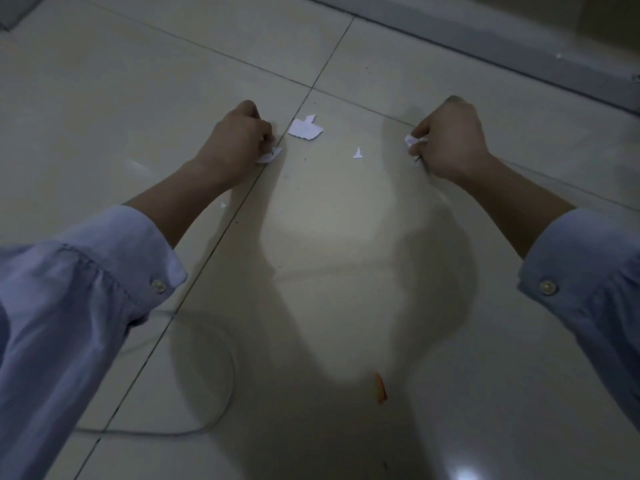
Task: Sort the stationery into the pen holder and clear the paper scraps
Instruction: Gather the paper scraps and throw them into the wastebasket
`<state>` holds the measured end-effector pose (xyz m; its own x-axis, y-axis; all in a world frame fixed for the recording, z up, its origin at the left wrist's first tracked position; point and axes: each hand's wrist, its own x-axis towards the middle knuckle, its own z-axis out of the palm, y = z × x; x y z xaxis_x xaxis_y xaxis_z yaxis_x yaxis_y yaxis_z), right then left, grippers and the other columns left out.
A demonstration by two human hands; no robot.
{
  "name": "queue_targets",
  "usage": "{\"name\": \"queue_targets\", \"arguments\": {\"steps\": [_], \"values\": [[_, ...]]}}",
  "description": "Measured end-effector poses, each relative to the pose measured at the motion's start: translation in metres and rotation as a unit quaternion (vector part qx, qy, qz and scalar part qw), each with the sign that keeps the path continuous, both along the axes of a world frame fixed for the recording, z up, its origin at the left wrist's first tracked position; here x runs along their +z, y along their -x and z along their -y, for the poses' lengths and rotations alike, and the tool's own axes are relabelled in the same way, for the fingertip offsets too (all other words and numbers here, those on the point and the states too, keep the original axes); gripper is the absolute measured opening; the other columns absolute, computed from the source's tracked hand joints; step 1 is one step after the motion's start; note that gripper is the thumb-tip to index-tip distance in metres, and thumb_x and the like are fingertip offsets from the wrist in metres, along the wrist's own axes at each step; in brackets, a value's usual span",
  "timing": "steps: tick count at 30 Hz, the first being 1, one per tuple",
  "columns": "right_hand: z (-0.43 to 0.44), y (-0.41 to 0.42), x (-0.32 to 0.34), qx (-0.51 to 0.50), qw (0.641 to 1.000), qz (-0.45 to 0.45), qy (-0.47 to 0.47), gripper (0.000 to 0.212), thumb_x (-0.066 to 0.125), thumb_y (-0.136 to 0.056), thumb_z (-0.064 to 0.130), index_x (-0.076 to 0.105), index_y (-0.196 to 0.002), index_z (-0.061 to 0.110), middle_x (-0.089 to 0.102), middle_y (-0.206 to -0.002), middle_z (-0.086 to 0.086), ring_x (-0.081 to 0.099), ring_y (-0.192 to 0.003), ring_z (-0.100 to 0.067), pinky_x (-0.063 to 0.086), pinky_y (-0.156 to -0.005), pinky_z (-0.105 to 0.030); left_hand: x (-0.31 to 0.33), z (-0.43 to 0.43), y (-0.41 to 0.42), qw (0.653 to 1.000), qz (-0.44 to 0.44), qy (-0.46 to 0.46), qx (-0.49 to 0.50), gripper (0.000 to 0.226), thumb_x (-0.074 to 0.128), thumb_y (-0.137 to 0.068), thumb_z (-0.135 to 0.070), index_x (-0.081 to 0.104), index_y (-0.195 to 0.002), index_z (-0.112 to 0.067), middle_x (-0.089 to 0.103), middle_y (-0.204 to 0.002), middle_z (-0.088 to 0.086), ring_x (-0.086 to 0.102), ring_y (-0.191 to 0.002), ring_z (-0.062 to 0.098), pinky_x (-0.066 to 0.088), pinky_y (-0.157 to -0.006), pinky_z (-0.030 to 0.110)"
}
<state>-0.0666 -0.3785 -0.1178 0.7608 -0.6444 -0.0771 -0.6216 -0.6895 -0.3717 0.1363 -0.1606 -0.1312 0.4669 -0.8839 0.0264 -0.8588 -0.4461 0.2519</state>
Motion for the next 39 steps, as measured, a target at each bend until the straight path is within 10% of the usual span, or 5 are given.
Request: {"name": "queue_targets", "arguments": {"steps": [8,19,23,30,39], "values": [[-0.009,0.004,-0.002,0.031,0.998,-0.004,0.049,0.021,0.06,-0.09,0.01,0.072,-0.101,-0.003,0.07,-0.095,-0.027,0.066,-0.097,-0.032,0.05,-0.085,-0.034,-0.002,-0.005,0.007,0.999,0.021,0.03,-0.02,0.018,0.057,-0.09,-0.012,0.063,-0.093,0.005,0.06,-0.096,0.025,0.059,-0.083,0.037,0.043,-0.071,0.036],[-0.025,0.019,-0.007,-0.007,0.999,0.005,0.045,0.02,0.061,-0.089,0.01,0.072,-0.101,0.0,0.069,-0.1,-0.025,0.064,-0.101,-0.036,0.051,-0.087,-0.039,-0.001,-0.007,0.03,0.999,0.037,-0.011,0.035,0.026,0.049,-0.094,-0.014,0.058,-0.095,0.01,0.056,-0.099,0.03,0.057,-0.086,0.041,0.043,-0.074,0.043],[-0.023,0.037,0.002,-0.082,0.992,0.062,-0.068,0.014,0.071,-0.076,0.017,0.075,-0.066,0.009,0.062,-0.044,0.009,0.064,-0.059,-0.007,0.055,-0.071,-0.027,0.002,-0.009,0.038,0.998,0.024,-0.04,0.044,0.023,0.051,-0.093,-0.012,0.056,-0.095,0.01,0.056,-0.099,0.031,0.056,-0.089,0.041,0.041,-0.075,0.044],[-0.016,0.068,0.029,-0.249,0.839,0.127,-0.467,0.004,0.065,-0.087,0.0,0.066,-0.085,-0.003,0.064,-0.069,-0.006,0.055,-0.054,-0.01,0.051,-0.048,-0.014,0.02,0.002,0.069,0.995,-0.062,-0.016,0.08,0.023,0.071,-0.079,-0.006,0.065,-0.096,0.007,0.064,-0.103,0.028,0.058,-0.101,0.038,0.04,-0.083,0.035],[0.016,0.122,0.105,-0.288,0.8,0.202,-0.486,0.01,0.058,-0.092,0.005,0.063,-0.1,0.009,0.061,-0.084,0.0,0.055,-0.07,-0.006,0.053,-0.056,-0.01,0.095,0.06,0.124,0.973,-0.167,0.132,0.089,0.011,0.057,-0.085,-0.001,0.068,-0.087,-0.002,0.064,-0.09,0.01,0.061,-0.081,0.021,0.042,-0.056,0.01]]}}
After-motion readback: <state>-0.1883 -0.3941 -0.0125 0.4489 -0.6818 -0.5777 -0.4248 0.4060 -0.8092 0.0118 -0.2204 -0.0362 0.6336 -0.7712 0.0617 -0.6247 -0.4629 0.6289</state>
